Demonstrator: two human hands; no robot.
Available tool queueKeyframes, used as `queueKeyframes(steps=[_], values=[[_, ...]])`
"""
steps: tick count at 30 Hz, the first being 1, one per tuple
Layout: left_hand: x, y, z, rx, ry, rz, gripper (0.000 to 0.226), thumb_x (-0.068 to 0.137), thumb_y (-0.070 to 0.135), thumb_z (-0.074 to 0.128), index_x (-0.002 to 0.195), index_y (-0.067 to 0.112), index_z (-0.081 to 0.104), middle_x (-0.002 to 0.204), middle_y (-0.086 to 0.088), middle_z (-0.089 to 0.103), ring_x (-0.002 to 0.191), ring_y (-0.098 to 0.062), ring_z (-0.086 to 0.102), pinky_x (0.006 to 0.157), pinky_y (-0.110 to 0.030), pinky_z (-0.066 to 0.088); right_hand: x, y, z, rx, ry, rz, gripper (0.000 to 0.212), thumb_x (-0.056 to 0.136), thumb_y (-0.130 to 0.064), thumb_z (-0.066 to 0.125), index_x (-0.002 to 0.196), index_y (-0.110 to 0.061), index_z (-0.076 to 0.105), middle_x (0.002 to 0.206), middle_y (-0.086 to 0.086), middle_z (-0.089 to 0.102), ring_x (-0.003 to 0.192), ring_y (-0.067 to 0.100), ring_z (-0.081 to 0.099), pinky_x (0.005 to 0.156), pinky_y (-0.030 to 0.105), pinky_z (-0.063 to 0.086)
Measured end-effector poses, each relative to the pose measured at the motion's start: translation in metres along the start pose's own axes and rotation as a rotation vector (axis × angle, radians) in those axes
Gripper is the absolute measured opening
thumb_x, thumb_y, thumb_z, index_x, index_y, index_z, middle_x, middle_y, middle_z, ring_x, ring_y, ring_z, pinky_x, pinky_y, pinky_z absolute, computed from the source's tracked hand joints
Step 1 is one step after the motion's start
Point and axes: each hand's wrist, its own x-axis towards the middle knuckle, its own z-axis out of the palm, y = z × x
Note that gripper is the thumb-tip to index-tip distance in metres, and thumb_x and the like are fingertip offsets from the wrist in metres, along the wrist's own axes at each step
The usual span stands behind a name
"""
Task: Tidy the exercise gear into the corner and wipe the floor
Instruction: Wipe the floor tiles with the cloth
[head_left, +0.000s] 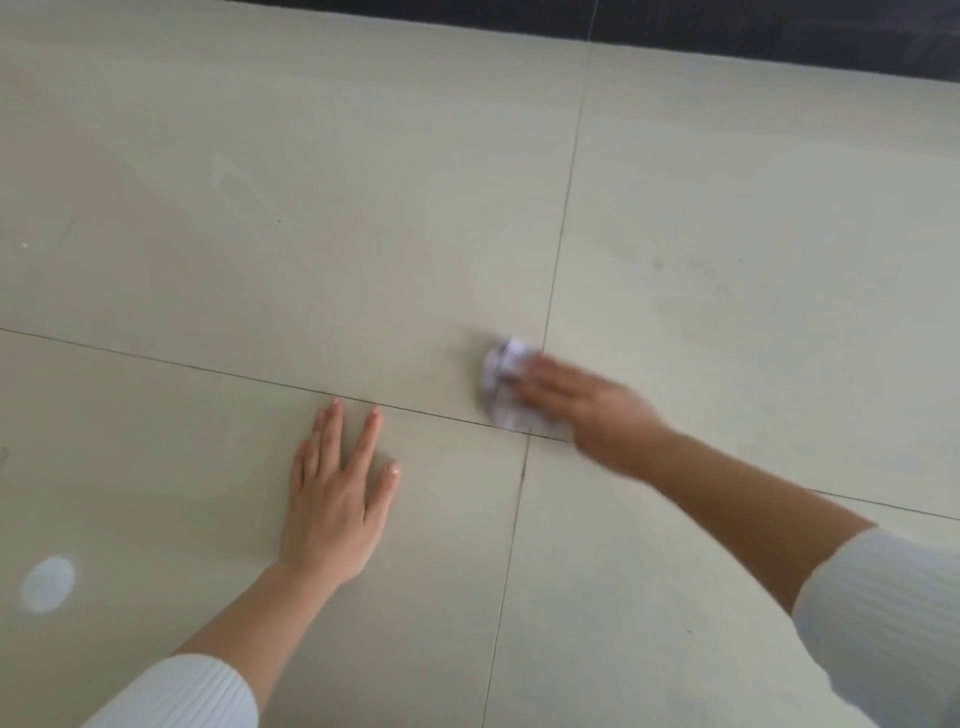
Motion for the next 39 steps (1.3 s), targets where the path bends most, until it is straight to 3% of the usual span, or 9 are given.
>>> queueKeyframes(steps=[4, 7, 13, 18, 23, 29, 32, 36, 39], values=[[0.003, -0.011, -0.008, -0.043, -0.010, -0.002, 0.055, 0.093, 0.053, 0.008, 0.148, 0.047, 0.009, 0.161, -0.012, -0.006, 0.147, -0.019, -0.013, 0.119, -0.037, 0.000, 0.052, 0.026, -0.022, 0.024, 0.068, 0.589, 0.075, 0.084, 0.007, 0.040, 0.150, -0.024, 0.028, 0.158, -0.006, 0.022, 0.146, 0.018, 0.014, 0.112, 0.035, 0.032], [0.004, -0.016, -0.011, -0.051, -0.003, 0.015, 0.056, 0.095, 0.051, 0.009, 0.150, 0.041, 0.014, 0.161, -0.010, 0.001, 0.148, -0.020, -0.005, 0.118, -0.033, 0.002, 0.077, -0.004, -0.010, 0.040, 0.090, 0.658, 0.072, 0.083, 0.008, 0.042, 0.149, -0.019, 0.028, 0.158, -0.002, 0.021, 0.146, 0.022, 0.011, 0.112, 0.036, 0.031], [0.012, -0.033, -0.011, -0.008, 0.064, -0.011, 0.061, 0.098, 0.039, 0.017, 0.147, 0.007, 0.032, 0.155, -0.010, 0.029, 0.144, -0.022, 0.024, 0.115, -0.038, 0.019, 0.053, -0.107, 0.045, 0.013, -0.050, -0.076, 0.068, 0.069, -0.003, 0.025, 0.126, -0.011, 0.063, 0.134, 0.009, 0.058, 0.122, 0.032, 0.055, 0.090, 0.041, 0.054], [0.026, -0.047, -0.010, -0.029, 0.110, -0.132, 0.066, 0.096, 0.042, 0.011, 0.150, 0.006, 0.025, 0.158, -0.013, 0.017, 0.147, -0.024, 0.011, 0.119, -0.038, 0.009, 0.036, -0.100, 0.038, 0.014, -0.276, -0.638, 0.055, 0.076, -0.001, 0.047, 0.128, -0.013, 0.060, 0.142, 0.007, 0.051, 0.133, 0.027, 0.045, 0.101, 0.040, 0.045], [0.033, -0.045, -0.013, -0.092, 0.162, -0.171, 0.065, 0.095, 0.041, 0.013, 0.146, 0.006, 0.036, 0.155, -0.012, 0.027, 0.146, -0.021, 0.018, 0.118, -0.032, 0.010, 0.092, -0.015, 0.007, 0.051, 0.009, -0.078, 0.074, 0.074, -0.005, 0.019, 0.137, -0.026, 0.052, 0.150, -0.007, 0.039, 0.138, 0.017, 0.037, 0.099, 0.032, 0.048], [0.033, -0.051, -0.020, -0.120, 0.187, -0.145, 0.059, 0.096, 0.037, 0.018, 0.140, 0.011, 0.047, 0.150, -0.007, 0.038, 0.142, -0.019, 0.030, 0.116, -0.040, 0.023, 0.163, -0.017, -0.004, 0.029, 0.093, 0.592, 0.070, 0.086, 0.003, 0.043, 0.150, -0.020, 0.024, 0.158, -0.003, 0.019, 0.145, 0.021, 0.011, 0.110, 0.035, 0.033], [0.035, -0.053, -0.023, -0.149, 0.210, -0.145, 0.056, 0.096, 0.034, 0.020, 0.137, 0.010, 0.051, 0.145, -0.007, 0.045, 0.137, -0.021, 0.040, 0.114, -0.043, 0.027, 0.172, -0.063, 0.018, 0.077, 0.023, 0.441, 0.076, 0.087, 0.004, 0.043, 0.153, -0.020, 0.014, 0.160, -0.002, 0.009, 0.147, 0.021, 0.006, 0.115, 0.031, 0.019], [0.040, -0.056, -0.031, -0.194, 0.279, -0.124, 0.053, 0.097, 0.030, 0.023, 0.132, 0.006, 0.055, 0.134, -0.010, 0.057, 0.123, -0.026, 0.053, 0.106, -0.035, 0.034, 0.148, -0.113, 0.044, 0.136, -0.002, -0.008, 0.073, 0.062, 0.011, 0.059, 0.132, -0.009, 0.057, 0.140, 0.012, 0.052, 0.127, 0.036, 0.050, 0.098, 0.046, 0.047], [0.047, -0.053, -0.040, -0.249, 0.335, -0.181, 0.053, 0.097, 0.033, 0.024, 0.135, 0.010, 0.053, 0.123, -0.006, 0.065, 0.110, -0.026, 0.054, 0.093, -0.029, 0.037, 0.110, -0.136, 0.051, 0.147, -0.179, -0.295, 0.070, 0.064, 0.008, 0.059, 0.132, -0.008, 0.056, 0.143, 0.012, 0.048, 0.134, 0.036, 0.041, 0.107, 0.044, 0.036]])
